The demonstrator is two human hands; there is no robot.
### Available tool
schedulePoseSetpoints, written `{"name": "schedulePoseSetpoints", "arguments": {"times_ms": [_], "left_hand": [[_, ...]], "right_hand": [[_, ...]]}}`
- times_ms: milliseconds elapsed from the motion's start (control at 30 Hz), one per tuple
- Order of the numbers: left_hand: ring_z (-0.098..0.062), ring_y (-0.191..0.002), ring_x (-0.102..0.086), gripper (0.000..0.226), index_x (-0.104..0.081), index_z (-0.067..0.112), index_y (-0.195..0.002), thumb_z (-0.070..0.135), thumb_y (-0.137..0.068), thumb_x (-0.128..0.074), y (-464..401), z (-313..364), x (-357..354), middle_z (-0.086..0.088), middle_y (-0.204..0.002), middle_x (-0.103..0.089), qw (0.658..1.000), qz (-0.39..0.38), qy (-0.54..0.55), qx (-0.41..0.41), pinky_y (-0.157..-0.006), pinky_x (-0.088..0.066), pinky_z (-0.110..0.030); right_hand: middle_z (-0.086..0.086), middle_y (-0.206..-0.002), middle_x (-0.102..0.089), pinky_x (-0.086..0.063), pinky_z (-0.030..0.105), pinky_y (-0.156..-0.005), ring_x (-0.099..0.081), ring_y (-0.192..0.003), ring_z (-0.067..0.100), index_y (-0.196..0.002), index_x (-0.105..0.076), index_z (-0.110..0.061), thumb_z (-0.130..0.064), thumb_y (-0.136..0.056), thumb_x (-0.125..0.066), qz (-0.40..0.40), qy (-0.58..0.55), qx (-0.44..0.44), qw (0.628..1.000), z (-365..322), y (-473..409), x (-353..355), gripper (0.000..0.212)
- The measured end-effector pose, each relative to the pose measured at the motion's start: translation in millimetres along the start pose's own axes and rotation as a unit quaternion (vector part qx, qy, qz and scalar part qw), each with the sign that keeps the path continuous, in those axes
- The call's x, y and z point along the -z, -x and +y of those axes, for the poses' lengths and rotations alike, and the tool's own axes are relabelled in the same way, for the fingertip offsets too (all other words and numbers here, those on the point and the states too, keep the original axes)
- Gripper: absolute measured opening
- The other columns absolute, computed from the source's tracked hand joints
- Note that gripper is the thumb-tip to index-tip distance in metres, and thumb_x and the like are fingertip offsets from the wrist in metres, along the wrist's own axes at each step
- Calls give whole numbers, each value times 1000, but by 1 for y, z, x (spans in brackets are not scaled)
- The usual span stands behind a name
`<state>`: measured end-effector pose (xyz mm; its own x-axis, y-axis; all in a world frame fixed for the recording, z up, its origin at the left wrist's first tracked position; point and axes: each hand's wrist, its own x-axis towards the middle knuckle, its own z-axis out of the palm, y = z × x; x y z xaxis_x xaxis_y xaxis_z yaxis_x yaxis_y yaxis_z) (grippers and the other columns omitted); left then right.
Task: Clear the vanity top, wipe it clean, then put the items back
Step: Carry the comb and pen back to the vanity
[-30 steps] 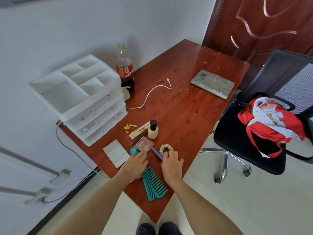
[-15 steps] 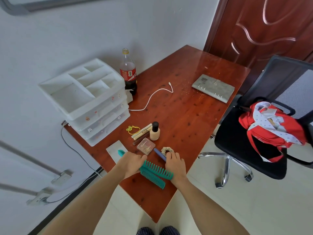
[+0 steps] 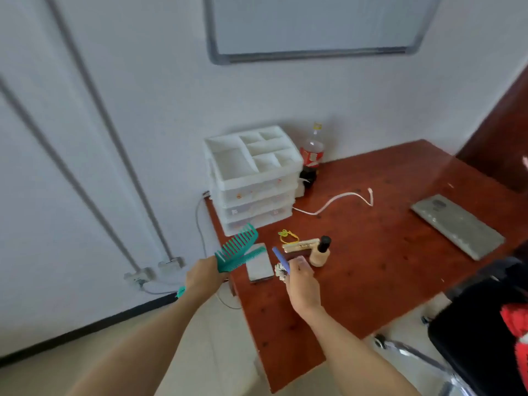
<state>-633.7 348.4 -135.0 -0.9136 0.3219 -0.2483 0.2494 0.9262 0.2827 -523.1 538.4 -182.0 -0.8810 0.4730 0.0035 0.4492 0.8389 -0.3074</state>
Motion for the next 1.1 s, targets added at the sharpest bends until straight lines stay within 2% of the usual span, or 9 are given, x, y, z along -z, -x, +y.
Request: {"name": "schedulePoseSetpoints", "arguments": {"times_ms": [67,167,233,300,400,667,800,900,1100], "left_hand": [[-30,-94,-62,45,-59,11,-106,50,-84,-56,16,-22,6,-11,-102,-66,991,37,90,90,-70,-48,-32],[-31,-89,-62,38,-60,9,-104,42,-87,-51,56,-62,16,-12,-97,-65,955,79,174,227,-68,-44,-30],[-30,-74,-64,33,-62,6,-98,34,-86,-51,88,-91,20,-12,-85,-65,914,115,249,298,-66,-50,-31],[-26,-59,-62,29,-62,5,-95,30,-84,-52,125,-121,22,-11,-78,-63,862,157,321,359,-63,-54,-31],[-23,-53,-58,25,-60,6,-96,27,-84,-52,190,-167,21,-11,-81,-62,775,236,383,444,-58,-54,-29],[-23,-49,-59,22,-58,10,-94,28,-82,-54,388,-292,16,-8,-72,-61,555,394,384,624,-61,-53,-28],[-28,-59,-64,27,-58,6,-88,32,-82,-53,466,-349,14,-10,-70,-61,457,439,374,677,-67,-55,-31],[-31,-68,-66,32,-60,5,-88,36,-80,-54,510,-392,17,-14,-77,-65,419,445,365,702,-68,-53,-31],[-32,-74,-66,32,-59,8,-91,38,-80,-54,561,-470,32,-14,-86,-67,380,447,360,726,-73,-55,-34]], "right_hand": [[9,-93,-67,-48,33,-56,-66,-79,25,-108,-55,-7,-20,-89,-60,6,21,71,997,-22,-7,3,24],[9,-99,-64,-48,38,-63,-63,-84,28,-113,-50,-9,-20,-94,-48,-32,5,163,986,-67,-8,3,22],[8,-99,-63,-47,37,-65,-61,-85,27,-111,-49,-9,-22,-95,-46,-43,-4,226,973,-105,-3,0,20],[8,-99,-63,-42,34,-61,-60,-86,27,-112,-48,-9,-21,-95,-46,-53,-18,284,957,-146,12,-6,21],[10,-102,-61,-39,33,-60,-60,-86,27,-114,-48,-7,-19,-95,-45,-83,-30,366,926,-210,44,-19,22],[7,-106,-62,-36,32,-63,-59,-95,27,-111,-48,-8,-20,-95,-45,-138,-37,539,830,-384,185,-64,20],[8,-102,-63,-33,32,-61,-59,-94,28,-107,-50,-7,-18,-93,-47,-154,-56,595,787,-458,263,-90,18],[11,-91,-65,-32,31,-56,-61,-83,31,-98,-54,-4,-12,-88,-56,-148,-100,621,763,-508,319,-106,13],[7,-97,-64,-34,30,-58,-60,-87,26,-104,-49,-7,-15,-93,-46,-181,-90,669,715,-595,408,-125,14]]}}
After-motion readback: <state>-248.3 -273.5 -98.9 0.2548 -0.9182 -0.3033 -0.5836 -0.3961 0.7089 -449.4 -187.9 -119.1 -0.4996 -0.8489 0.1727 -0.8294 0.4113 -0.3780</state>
